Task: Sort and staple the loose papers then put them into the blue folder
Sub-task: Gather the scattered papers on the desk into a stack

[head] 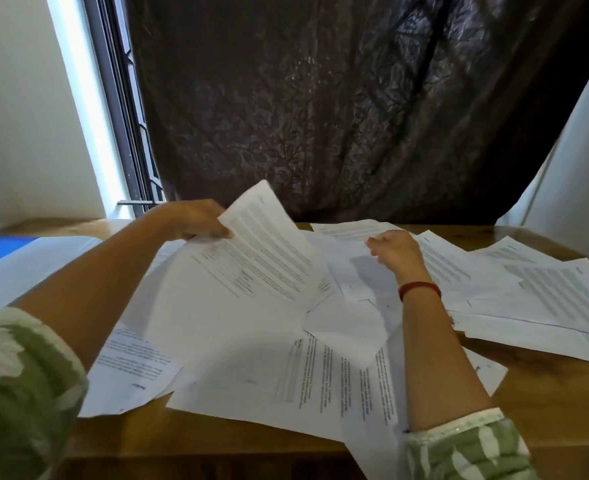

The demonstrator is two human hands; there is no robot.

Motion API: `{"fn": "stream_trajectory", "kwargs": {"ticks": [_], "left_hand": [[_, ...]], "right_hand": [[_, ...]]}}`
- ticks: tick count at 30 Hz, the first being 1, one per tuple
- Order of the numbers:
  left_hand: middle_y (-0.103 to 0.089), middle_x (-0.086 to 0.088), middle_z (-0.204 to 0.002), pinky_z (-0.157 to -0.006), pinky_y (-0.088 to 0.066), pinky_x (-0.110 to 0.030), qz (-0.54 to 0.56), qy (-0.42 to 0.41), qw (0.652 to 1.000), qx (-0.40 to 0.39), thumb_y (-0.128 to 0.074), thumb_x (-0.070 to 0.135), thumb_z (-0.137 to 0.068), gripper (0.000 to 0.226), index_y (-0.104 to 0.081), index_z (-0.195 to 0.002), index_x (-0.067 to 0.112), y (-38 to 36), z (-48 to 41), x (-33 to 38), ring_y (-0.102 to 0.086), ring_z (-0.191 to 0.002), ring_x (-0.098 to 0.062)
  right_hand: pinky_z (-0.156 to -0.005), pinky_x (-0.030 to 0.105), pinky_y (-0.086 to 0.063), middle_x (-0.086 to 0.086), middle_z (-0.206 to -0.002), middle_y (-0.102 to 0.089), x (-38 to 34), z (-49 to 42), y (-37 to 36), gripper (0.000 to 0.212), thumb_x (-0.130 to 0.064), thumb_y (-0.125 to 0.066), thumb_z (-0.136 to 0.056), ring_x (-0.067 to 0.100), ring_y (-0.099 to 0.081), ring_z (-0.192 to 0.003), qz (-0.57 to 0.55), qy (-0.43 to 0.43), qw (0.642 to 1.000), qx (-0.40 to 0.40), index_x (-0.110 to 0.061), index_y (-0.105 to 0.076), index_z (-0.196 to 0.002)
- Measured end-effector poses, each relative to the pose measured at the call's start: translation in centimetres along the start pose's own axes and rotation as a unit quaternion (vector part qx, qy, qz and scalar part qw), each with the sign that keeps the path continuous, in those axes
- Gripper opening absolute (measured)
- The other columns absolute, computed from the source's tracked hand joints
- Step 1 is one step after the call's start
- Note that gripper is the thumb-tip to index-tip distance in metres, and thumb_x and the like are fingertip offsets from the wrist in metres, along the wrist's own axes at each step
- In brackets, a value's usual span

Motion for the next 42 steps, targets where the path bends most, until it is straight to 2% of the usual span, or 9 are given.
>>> {"fn": "stream_trajectory", "kwargs": {"ticks": [4,10,15,19,24,29,33,38,42], "left_hand": [[-0.065,-0.010,-0.119,-0.101,-0.047,-0.054,0.080,0.041,0.995,0.047,-0.064,0.007,-0.091,0.028,-0.063,-0.119,0.006,-0.1,0.6,-3.2,-0.063,-0.108,-0.033],[-0.064,-0.017,-0.114,-0.094,-0.050,-0.043,0.234,0.063,0.946,0.217,-0.071,0.006,-0.085,0.028,-0.063,-0.112,-0.002,-4.4,0.6,-6.2,-0.063,-0.098,-0.035],[-0.061,-0.013,-0.119,-0.087,-0.043,-0.036,0.200,0.068,0.944,0.251,-0.064,0.013,-0.093,0.036,-0.060,-0.125,-0.001,-8.6,0.3,-6.4,-0.055,-0.096,-0.027],[-0.048,-0.017,-0.141,-0.101,-0.041,-0.042,0.192,0.089,0.946,0.245,-0.064,0.019,-0.093,0.052,-0.045,-0.140,0.005,-8.2,-0.5,-7.3,-0.049,-0.124,-0.035],[-0.044,-0.015,-0.141,-0.101,-0.045,-0.044,0.240,0.115,0.927,0.265,-0.071,0.016,-0.088,0.064,-0.035,-0.140,0.018,-7.9,-0.4,-8.3,-0.049,-0.123,-0.035],[-0.060,-0.017,-0.120,-0.088,-0.047,-0.031,0.294,0.082,0.921,0.241,-0.064,0.004,-0.091,0.009,-0.065,-0.100,0.005,-7.5,-1.1,-9.4,-0.059,-0.102,-0.031],[-0.058,-0.010,-0.106,-0.063,-0.053,-0.019,0.445,0.082,0.866,0.212,-0.046,0.017,-0.103,0.030,-0.051,-0.127,0.000,-6.9,-0.1,-8.7,-0.057,-0.077,-0.020],[-0.062,-0.009,-0.128,-0.102,-0.046,-0.048,0.479,0.082,0.854,0.185,-0.052,0.060,-0.090,0.061,-0.053,-0.132,0.016,-5.9,0.5,-9.7,-0.061,-0.114,-0.028],[-0.065,-0.016,-0.119,-0.097,-0.049,-0.056,0.364,0.106,0.913,0.154,-0.066,0.022,-0.090,0.034,-0.060,-0.121,0.008,-6.4,-0.8,-10.7,-0.064,-0.105,-0.036]], "right_hand": [[-0.096,0.036,-0.042,0.008,-0.111,-0.059,0.3,0.8,-0.5,0.031,-0.039,-0.065,-0.089,0.027,-0.057,-0.103,0.120,0.007,0.993,-0.016,-0.016,-0.059,-0.108],[-0.113,0.059,-0.024,0.009,-0.157,-0.023,-0.4,2.7,-2.8,0.095,-0.062,-0.072,-0.071,0.038,-0.025,-0.141,0.226,-0.010,0.963,-0.145,-0.024,-0.029,-0.147],[-0.085,0.030,-0.041,0.007,-0.121,-0.058,-0.7,3.6,-3.2,0.028,-0.034,-0.061,-0.091,0.022,-0.052,-0.093,0.242,0.029,0.965,-0.097,-0.016,-0.052,-0.110],[-0.088,0.026,-0.047,0.011,-0.121,-0.062,-2.0,3.5,-3.2,0.029,-0.027,-0.055,-0.097,0.025,-0.061,-0.103,0.249,0.059,0.967,0.018,-0.010,-0.058,-0.121],[-0.085,0.027,-0.048,0.012,-0.116,-0.066,-3.7,3.8,-3.5,0.027,-0.024,-0.050,-0.100,0.026,-0.063,-0.103,0.188,0.198,0.953,0.129,-0.009,-0.062,-0.119],[-0.083,0.031,-0.050,0.008,-0.105,-0.072,-6.0,6.1,-6.5,0.021,-0.014,-0.056,-0.094,0.022,-0.065,-0.095,0.105,0.374,0.906,-0.166,-0.008,-0.074,-0.103],[-0.093,0.023,-0.048,-0.003,-0.109,-0.072,-6.1,7.4,-7.3,0.021,-0.015,-0.067,-0.088,0.011,-0.065,-0.099,0.105,0.350,0.855,-0.368,-0.014,-0.075,-0.108],[-0.112,0.034,-0.035,-0.015,-0.121,-0.066,-5.9,7.6,-6.9,0.018,-0.032,-0.073,-0.081,0.006,-0.059,-0.115,0.118,0.277,0.803,-0.514,-0.032,-0.077,-0.099],[-0.105,0.031,-0.038,-0.009,-0.119,-0.069,-6.4,8.0,-5.4,0.037,-0.050,-0.070,-0.079,0.010,-0.062,-0.111,0.084,0.248,0.823,-0.503,-0.026,-0.075,-0.107]]}}
Point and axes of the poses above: each hand's wrist, its own z-axis away from the middle knuckle, its own y-axis out of the back of the hand, x = y × z, the point moved 1 cm from there along -z, towards the middle knuckle
